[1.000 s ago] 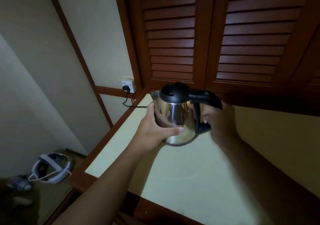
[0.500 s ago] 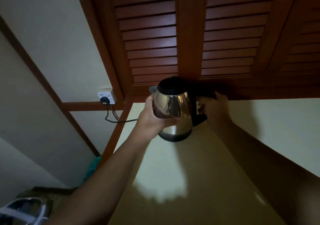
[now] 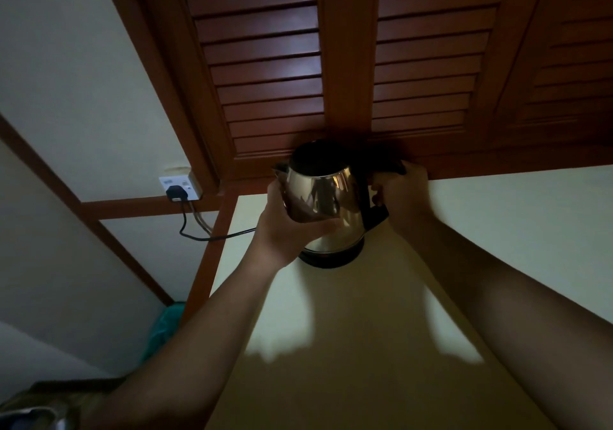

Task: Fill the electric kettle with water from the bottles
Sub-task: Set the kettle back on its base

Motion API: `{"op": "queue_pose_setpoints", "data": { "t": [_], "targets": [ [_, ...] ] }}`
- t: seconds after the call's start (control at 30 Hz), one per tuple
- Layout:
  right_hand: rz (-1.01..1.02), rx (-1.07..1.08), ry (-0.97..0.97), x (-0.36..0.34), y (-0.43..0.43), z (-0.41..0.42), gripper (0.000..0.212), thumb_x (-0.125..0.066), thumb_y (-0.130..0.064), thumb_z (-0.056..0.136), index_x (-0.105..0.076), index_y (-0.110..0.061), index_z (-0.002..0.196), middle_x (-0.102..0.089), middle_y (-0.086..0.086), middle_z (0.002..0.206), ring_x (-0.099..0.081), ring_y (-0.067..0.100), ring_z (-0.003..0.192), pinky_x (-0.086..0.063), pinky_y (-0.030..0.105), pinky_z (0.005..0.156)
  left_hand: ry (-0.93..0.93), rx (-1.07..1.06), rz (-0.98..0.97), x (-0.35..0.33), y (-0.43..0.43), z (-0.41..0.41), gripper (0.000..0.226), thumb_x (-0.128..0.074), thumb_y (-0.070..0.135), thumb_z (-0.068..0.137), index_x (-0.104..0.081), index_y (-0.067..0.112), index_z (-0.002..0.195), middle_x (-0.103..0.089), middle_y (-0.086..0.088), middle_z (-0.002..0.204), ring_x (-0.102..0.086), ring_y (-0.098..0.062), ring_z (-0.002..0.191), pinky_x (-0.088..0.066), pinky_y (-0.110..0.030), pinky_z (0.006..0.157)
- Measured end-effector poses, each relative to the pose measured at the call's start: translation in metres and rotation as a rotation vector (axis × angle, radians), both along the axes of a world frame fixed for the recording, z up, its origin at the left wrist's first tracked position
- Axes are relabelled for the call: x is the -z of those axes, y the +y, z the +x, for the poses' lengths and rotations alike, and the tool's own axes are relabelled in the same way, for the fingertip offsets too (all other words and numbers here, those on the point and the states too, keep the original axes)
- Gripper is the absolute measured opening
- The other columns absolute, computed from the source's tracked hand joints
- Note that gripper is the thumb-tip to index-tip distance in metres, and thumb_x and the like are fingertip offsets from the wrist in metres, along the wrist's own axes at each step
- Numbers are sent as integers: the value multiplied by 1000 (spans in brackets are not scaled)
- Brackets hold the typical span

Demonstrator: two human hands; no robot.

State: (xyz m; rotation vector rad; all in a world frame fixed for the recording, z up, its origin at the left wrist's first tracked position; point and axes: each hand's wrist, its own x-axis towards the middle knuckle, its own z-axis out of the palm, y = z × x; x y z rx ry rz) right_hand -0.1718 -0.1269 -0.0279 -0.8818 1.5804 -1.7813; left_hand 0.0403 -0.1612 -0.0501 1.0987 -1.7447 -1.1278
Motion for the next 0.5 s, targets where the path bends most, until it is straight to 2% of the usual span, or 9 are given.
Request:
{"op": "queue_pose_setpoints", "data": {
  "t": [0.07, 0.13, 0.2, 0.27, 0.33, 0.4, 0.5],
  "targets": [
    [4, 13, 0, 1, -1, -1, 17, -63, 6, 78, -73, -5, 85, -61, 6, 64, -52, 18, 52, -43, 29, 51, 5, 4, 11, 1, -3, 0, 108, -104, 44, 49, -44, 33, 138, -66, 13, 129, -66, -12, 120, -61, -40, 97],
    [11, 11, 11, 2, 1, -1, 16, -63, 6, 80, -72, -2, 89, -61, 10, 68, -52, 20, 53, -43, 29, 51, 8, 23, 15, 1, -4, 0, 111, -104, 46, 46, -43, 34, 137, -66, 10, 132, -66, -14, 122, -60, -44, 100],
    [1, 5, 15, 1, 5, 1, 16, -62, 6, 82, -72, -5, 87, -61, 15, 73, -51, 20, 53, -42, 28, 49, 18, 42, 5, 1, -1, -1, 105, -105, 37, 50, -42, 38, 135, -65, 11, 132, -66, -9, 121, -60, -34, 97],
    [-14, 0, 8, 2, 8, 2, 20, -62, 5, 83, -73, -10, 85, -61, 19, 76, -51, 21, 55, -42, 26, 49, 48, 47, -11, 2, 2, -2, 96, -105, 22, 57, -44, 40, 130, -66, 11, 130, -68, -2, 115, -59, -23, 88],
    [-29, -9, 32, 2, 11, 2, 21, -64, 3, 83, -74, -15, 84, -65, 23, 79, -56, 25, 59, -45, 30, 52, 100, 52, -13, 5, 4, -4, 93, -103, 13, 61, -46, 37, 131, -67, 8, 130, -69, 0, 113, -59, -21, 85],
    [-45, -32, 114, 4, 15, -1, 18, -68, -4, 86, -75, -20, 92, -71, 18, 88, -65, 25, 67, -52, 35, 58, 140, 76, -2, 7, 7, -4, 96, -101, 10, 64, -45, 31, 139, -66, 6, 134, -68, -5, 119, -60, -24, 89],
    [-36, -64, 211, 7, 26, -2, 28, -71, -18, 90, -68, -29, 115, -73, -8, 103, -70, 10, 93, -58, 30, 78, 156, 142, -3, 11, 9, -1, 101, -94, -2, 72, -38, 22, 153, -62, 3, 142, -64, -7, 127, -59, -27, 97]
  ]
}}
